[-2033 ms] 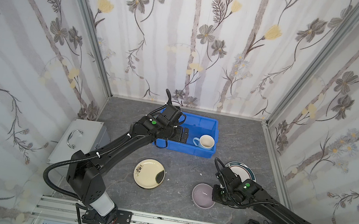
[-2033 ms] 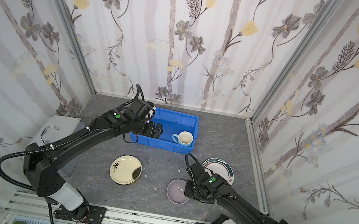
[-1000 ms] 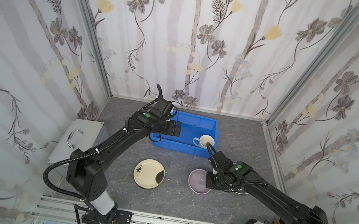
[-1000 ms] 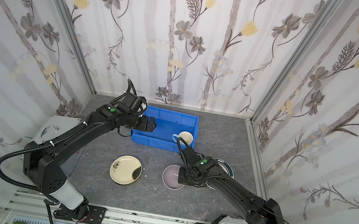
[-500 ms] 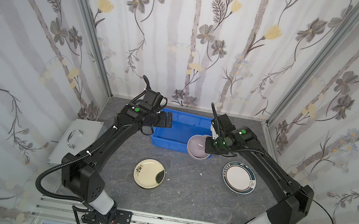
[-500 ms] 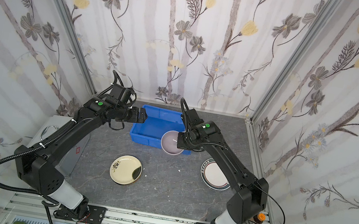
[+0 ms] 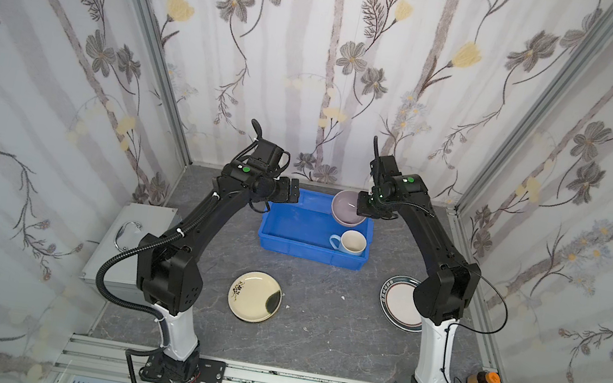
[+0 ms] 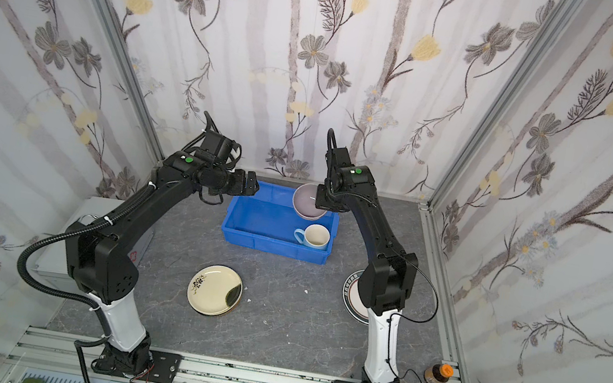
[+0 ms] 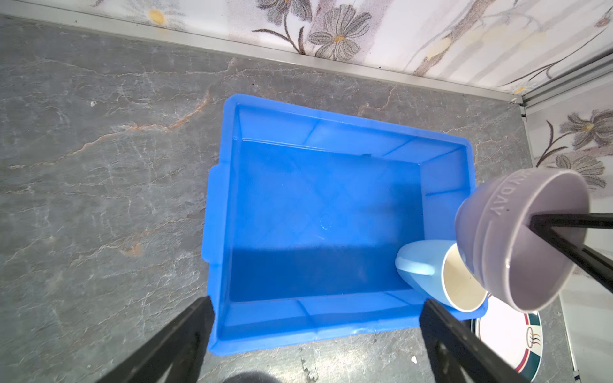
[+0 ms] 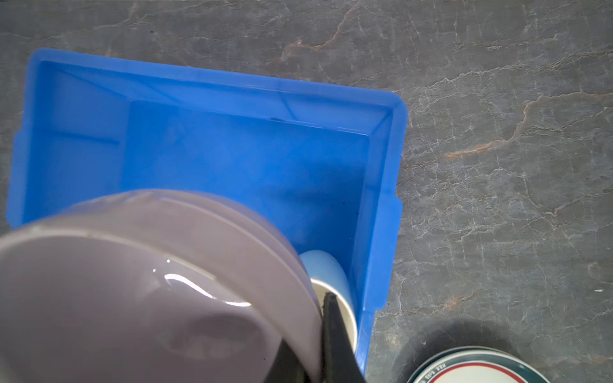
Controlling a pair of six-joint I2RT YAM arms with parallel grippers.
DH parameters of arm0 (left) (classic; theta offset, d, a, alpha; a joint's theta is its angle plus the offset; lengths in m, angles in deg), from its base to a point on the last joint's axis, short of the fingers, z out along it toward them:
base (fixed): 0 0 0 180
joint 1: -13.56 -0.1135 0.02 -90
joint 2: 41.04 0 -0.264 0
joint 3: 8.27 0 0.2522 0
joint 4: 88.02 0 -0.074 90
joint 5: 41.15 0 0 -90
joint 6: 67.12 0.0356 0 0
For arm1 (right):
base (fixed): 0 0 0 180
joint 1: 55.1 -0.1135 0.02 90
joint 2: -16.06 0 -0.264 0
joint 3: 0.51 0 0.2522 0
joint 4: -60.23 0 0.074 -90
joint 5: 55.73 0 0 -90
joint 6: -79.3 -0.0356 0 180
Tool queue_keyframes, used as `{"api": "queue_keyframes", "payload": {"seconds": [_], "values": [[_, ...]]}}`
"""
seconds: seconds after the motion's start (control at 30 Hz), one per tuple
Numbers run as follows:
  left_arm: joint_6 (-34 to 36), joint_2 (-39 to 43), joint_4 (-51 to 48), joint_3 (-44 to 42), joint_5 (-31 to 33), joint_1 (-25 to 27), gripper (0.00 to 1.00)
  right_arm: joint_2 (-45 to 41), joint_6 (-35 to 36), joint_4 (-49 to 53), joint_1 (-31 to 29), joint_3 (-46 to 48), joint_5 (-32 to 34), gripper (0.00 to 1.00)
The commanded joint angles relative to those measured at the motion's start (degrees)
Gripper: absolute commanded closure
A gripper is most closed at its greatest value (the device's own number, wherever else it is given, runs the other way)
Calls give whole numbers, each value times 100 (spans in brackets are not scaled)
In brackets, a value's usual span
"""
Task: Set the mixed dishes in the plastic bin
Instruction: 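Lift the lilac bowl with the right gripper and carry it over the bin, then lower the lilac bowl into the bin corner and open the right gripper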
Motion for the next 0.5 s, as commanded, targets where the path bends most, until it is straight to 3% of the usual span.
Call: {"api": "queue_keyframes", "payload": {"seconds": [0.0, 0.47], "values": [[113, -277, -195, 338, -244, -57, 0, 252, 136, -422, 139, -98, -192, 100], [167, -456, -350, 440, -386, -213, 0, 1032, 126, -1223, 337, -103, -663, 100]]}}
